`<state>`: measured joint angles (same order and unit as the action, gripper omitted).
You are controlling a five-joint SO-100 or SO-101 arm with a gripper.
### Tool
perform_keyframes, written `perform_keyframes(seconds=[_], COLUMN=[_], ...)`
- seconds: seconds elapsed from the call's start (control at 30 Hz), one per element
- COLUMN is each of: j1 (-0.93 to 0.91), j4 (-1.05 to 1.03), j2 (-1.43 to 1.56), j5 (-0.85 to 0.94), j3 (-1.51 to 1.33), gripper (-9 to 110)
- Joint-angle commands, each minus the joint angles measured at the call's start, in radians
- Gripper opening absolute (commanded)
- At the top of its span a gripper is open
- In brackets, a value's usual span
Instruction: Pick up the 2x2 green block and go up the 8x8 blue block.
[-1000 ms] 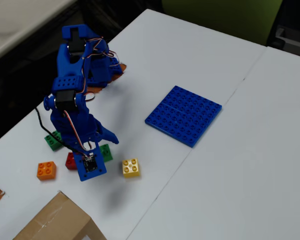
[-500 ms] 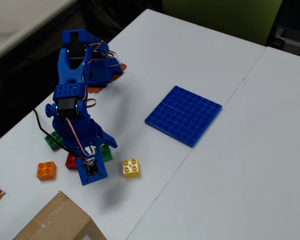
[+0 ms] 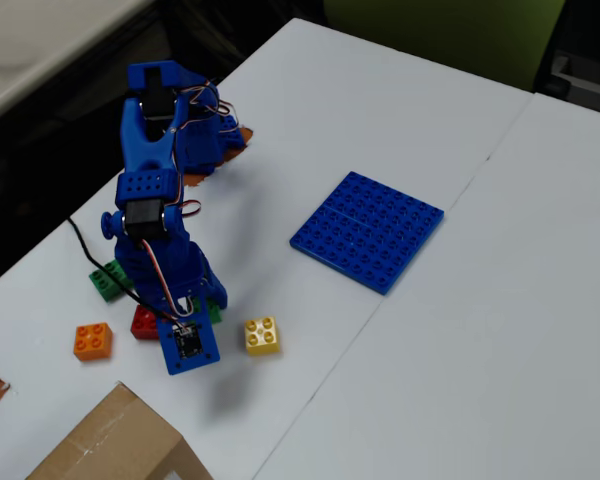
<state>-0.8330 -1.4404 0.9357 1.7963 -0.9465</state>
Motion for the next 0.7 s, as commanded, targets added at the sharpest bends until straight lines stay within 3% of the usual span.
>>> perform_keyframes(seconds=[0.0, 0.37, 0.67], j1=[0.018, 0.041, 0.072], j4=[0.015, -0.071, -0.290], j2=[0.008, 0.100, 0.319], j5=[-0.011, 0.046, 0.146], j3=[0.038, 0.038, 0.038], gripper=[17, 1, 0])
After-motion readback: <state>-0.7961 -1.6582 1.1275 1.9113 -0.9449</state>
